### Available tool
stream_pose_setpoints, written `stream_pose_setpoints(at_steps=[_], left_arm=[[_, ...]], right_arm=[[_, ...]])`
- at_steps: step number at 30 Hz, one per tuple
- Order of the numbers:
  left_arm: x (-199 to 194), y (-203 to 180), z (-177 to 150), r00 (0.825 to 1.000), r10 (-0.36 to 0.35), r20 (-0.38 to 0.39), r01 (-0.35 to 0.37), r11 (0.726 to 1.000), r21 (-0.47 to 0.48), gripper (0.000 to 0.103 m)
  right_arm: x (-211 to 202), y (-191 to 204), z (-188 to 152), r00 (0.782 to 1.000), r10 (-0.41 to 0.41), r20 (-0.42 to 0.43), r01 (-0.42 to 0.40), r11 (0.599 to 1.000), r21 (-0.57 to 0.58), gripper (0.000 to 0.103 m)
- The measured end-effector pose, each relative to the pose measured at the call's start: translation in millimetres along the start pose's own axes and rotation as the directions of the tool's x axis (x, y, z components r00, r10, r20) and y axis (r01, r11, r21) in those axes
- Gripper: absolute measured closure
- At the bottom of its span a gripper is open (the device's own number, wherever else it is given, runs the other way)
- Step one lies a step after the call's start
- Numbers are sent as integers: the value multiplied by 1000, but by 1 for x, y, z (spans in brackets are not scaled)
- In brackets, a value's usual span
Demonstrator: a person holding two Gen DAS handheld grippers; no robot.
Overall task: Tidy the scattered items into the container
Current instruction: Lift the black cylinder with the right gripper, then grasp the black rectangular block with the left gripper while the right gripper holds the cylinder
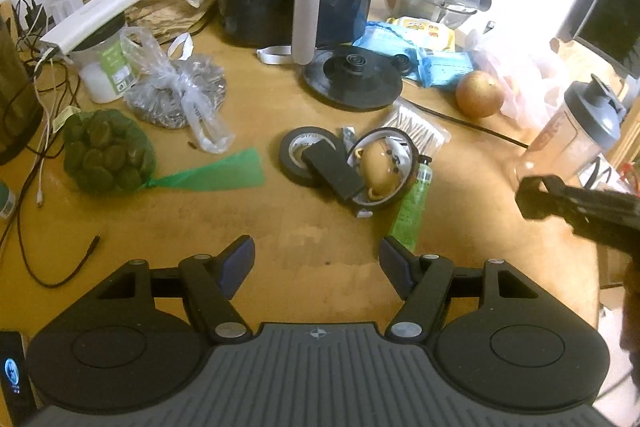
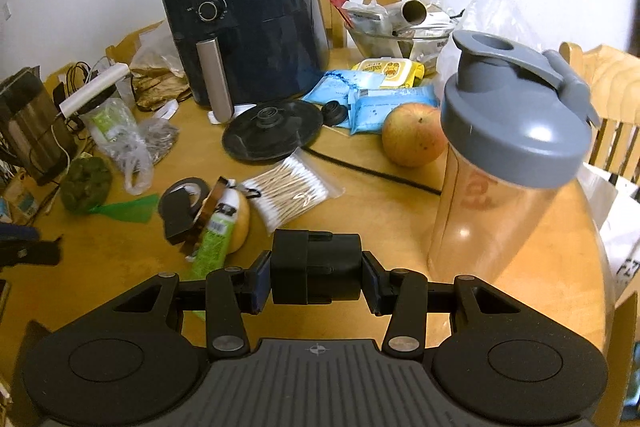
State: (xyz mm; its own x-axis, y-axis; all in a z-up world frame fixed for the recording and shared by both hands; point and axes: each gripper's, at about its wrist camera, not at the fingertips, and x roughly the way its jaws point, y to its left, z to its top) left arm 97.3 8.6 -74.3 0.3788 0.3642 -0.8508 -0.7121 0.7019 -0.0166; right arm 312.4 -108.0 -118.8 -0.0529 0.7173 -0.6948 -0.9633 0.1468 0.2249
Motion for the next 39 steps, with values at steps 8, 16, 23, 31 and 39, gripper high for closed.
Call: stream_pose_setpoints(at_steps=[8, 16, 23, 31, 39], left_arm=[[19, 2, 14, 1000, -5, -12, 4, 1000, -15, 35], [46, 2, 30, 999, -27, -21, 26, 998, -48, 35], [82, 5, 47, 998, -8, -63, 0, 992, -125, 35], [119, 6, 59, 993, 2, -121, -25, 982, -187, 35], [138, 6, 63, 986, 33, -162, -72, 967, -245, 40]], right_arm=[[-19, 9, -6, 1000, -8, 15, 8, 1000, 21, 55], [-29, 11, -11, 1000, 8, 14, -8, 999, 45, 55], [-35, 9, -19, 1000, 11, 4, -12, 996, 84, 55], [-44, 2, -24, 1000, 10, 9, -12, 990, 138, 55], [-51, -6, -30, 1000, -2, 12, 0, 984, 179, 55]])
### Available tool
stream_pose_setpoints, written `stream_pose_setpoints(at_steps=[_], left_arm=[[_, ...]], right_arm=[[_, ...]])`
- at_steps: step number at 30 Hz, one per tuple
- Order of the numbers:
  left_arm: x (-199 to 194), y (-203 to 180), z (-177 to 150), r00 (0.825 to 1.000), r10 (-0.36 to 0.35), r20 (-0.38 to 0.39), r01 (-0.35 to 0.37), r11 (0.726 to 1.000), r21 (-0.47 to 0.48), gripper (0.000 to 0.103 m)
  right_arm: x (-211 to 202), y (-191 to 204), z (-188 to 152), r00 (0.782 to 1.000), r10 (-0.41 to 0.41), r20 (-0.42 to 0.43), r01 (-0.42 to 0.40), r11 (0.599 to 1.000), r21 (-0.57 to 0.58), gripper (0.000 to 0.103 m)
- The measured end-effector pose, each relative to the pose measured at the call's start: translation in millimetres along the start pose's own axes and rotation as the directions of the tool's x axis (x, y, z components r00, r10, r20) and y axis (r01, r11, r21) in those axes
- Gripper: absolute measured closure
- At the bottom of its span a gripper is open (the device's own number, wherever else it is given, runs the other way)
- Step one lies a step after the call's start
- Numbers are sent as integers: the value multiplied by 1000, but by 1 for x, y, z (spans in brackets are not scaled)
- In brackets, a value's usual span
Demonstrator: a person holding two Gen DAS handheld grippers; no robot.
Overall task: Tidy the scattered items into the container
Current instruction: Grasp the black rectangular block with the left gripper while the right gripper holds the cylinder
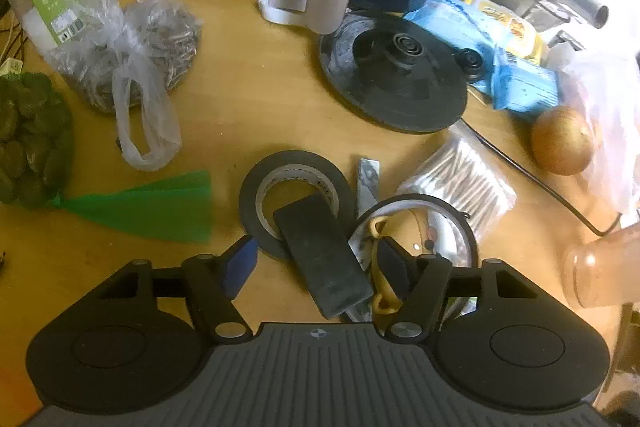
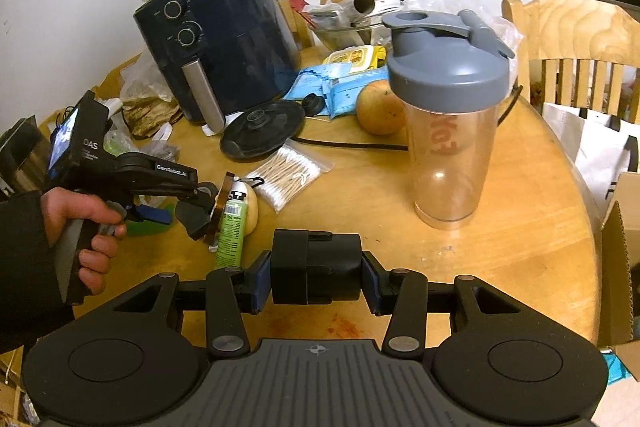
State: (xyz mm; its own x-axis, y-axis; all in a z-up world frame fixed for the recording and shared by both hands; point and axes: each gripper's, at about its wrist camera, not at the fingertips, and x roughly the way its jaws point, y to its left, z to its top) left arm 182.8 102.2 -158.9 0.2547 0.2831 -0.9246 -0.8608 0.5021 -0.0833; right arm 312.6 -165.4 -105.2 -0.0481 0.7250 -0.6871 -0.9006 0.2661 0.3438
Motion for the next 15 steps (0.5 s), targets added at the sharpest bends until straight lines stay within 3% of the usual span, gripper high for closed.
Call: stream_pose_setpoints(at_steps=[3, 4, 5, 7, 15], left_arm=[[1, 2, 1, 1000, 19, 7, -19, 1000, -21, 53], [0, 3, 2, 1000, 28, 11, -27, 999, -24, 66], [-1, 4, 2, 1000, 15, 8, -15, 999, -28, 71], [-2, 9, 3, 1000, -28, -9, 28, 999, -44, 72], [-21, 18, -2, 998, -55, 27, 55, 998, -14, 72]], right_arm=[[-1, -1, -1, 1000, -2, 2, 2, 1000, 3, 55], [-2, -2, -2, 1000, -1, 3, 1, 1000, 6, 55], [-2, -2, -1, 1000, 0, 4, 0, 1000, 8, 55], [-3, -2, -2, 1000, 5, 8, -5, 1000, 9, 55], [-7, 2, -2, 999, 33, 19, -32, 999, -7, 55]])
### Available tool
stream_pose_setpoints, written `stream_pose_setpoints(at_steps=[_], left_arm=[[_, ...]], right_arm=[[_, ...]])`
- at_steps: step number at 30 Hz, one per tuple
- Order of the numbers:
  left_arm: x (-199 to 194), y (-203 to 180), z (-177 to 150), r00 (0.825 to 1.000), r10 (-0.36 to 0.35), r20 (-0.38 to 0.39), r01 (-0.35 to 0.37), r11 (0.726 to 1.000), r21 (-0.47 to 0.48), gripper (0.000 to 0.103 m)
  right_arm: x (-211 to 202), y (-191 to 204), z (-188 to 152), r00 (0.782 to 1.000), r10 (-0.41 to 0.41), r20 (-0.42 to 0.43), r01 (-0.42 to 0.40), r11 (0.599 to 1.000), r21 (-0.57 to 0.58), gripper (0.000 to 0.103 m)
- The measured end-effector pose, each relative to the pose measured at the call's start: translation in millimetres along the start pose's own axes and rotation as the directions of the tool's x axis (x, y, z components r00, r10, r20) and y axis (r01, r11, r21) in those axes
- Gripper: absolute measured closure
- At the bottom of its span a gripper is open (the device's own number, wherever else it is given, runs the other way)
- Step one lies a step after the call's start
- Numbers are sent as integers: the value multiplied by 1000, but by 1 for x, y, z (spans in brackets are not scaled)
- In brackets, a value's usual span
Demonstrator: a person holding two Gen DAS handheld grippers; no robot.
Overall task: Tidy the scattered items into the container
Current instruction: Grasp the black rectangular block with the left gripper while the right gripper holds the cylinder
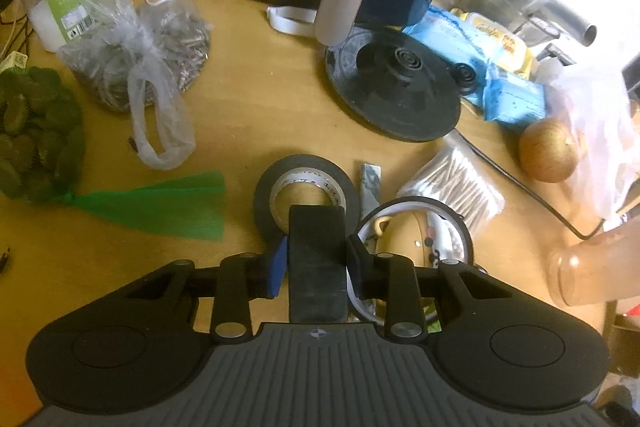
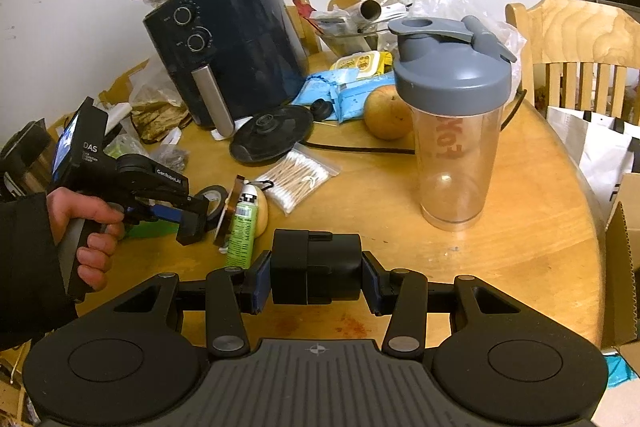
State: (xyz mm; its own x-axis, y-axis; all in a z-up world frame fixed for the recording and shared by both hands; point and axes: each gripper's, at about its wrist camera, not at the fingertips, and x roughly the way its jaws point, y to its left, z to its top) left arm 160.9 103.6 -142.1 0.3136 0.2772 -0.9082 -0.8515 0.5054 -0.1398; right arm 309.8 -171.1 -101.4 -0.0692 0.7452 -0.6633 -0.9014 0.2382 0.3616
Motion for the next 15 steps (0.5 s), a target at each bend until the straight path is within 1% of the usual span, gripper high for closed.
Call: stream_pose_setpoints(at_steps=[5, 6, 15], left_arm=[[-18, 4, -5, 1000, -22, 21, 21, 1000, 17, 72], [-22, 5, -6, 999, -25, 27, 25, 1000, 16, 72], [-63, 6, -21, 995, -61, 76, 57, 997, 54, 72]], right_arm=[[-1, 3, -1, 1000, 8, -5, -8, 1000, -5, 55], [-1, 3, -1, 999, 31, -25, -32, 999, -33, 55], [-10, 10, 5, 997, 81, -21, -82, 995, -58, 55]])
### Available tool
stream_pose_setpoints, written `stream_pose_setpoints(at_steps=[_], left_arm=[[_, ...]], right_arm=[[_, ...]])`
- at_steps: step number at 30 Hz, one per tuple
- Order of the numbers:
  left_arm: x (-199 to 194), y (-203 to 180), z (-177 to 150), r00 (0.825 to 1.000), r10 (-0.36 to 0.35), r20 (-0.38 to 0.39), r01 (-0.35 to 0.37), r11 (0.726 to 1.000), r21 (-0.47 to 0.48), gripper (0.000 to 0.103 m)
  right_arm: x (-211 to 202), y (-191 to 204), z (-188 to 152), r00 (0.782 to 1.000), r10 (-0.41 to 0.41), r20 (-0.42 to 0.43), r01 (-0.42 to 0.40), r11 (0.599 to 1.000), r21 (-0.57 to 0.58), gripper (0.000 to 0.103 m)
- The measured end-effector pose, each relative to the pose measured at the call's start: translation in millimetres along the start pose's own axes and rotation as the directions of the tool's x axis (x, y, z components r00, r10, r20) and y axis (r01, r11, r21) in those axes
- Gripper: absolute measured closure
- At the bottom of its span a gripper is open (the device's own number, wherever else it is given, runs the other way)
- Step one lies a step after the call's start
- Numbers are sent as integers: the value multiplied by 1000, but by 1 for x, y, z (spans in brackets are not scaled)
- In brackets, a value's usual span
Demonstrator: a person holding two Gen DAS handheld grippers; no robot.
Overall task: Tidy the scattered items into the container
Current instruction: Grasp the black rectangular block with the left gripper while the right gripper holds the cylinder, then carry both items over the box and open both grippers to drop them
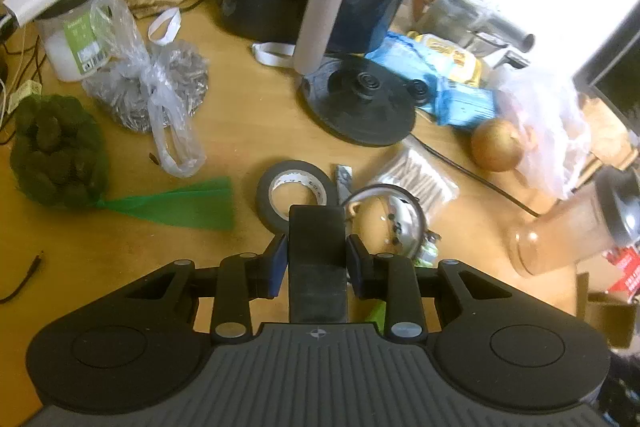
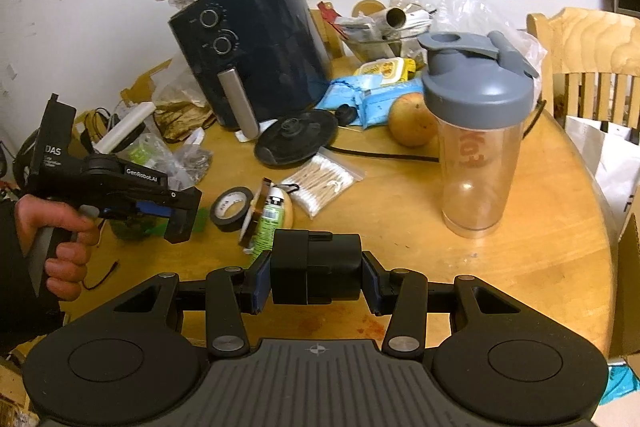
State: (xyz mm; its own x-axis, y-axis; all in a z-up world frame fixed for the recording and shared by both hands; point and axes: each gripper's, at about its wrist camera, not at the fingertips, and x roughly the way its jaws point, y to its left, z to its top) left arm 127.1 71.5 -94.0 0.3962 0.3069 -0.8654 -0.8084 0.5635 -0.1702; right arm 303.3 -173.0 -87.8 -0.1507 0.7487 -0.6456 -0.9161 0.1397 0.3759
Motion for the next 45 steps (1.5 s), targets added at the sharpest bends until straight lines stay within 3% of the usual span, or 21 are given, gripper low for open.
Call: stream_pose_setpoints(at_steps=[7, 16, 24, 34, 39, 45], left_arm=[[-40, 1, -15, 998, -25, 53, 25, 1000, 13, 72], [-82, 3, -45, 997, -20, 73, 19, 1000, 9, 72], [-99, 11, -89, 1000, 11, 10, -11, 1000, -22, 72], [-89, 24, -146, 995, 25, -102, -37, 992, -124, 72], [-82, 34, -164, 984, 64, -165, -96, 976, -193, 72], [-78, 37, -171, 977, 96, -189, -137, 965, -222, 72]], right_arm=[[-11, 5, 4, 999, 47, -13, -47, 998, -32, 55], [-15, 14, -8, 987, 131, -89, -137, 988, -70, 55], [-15, 29, -26, 968, 188, -164, -204, 975, -91, 55], [-14, 44, -53, 941, 214, -263, -249, 963, -105, 55], [-13, 51, -64, 931, 201, -305, -245, 963, -114, 55], [-9, 56, -71, 923, 178, -342, -233, 964, -126, 55]])
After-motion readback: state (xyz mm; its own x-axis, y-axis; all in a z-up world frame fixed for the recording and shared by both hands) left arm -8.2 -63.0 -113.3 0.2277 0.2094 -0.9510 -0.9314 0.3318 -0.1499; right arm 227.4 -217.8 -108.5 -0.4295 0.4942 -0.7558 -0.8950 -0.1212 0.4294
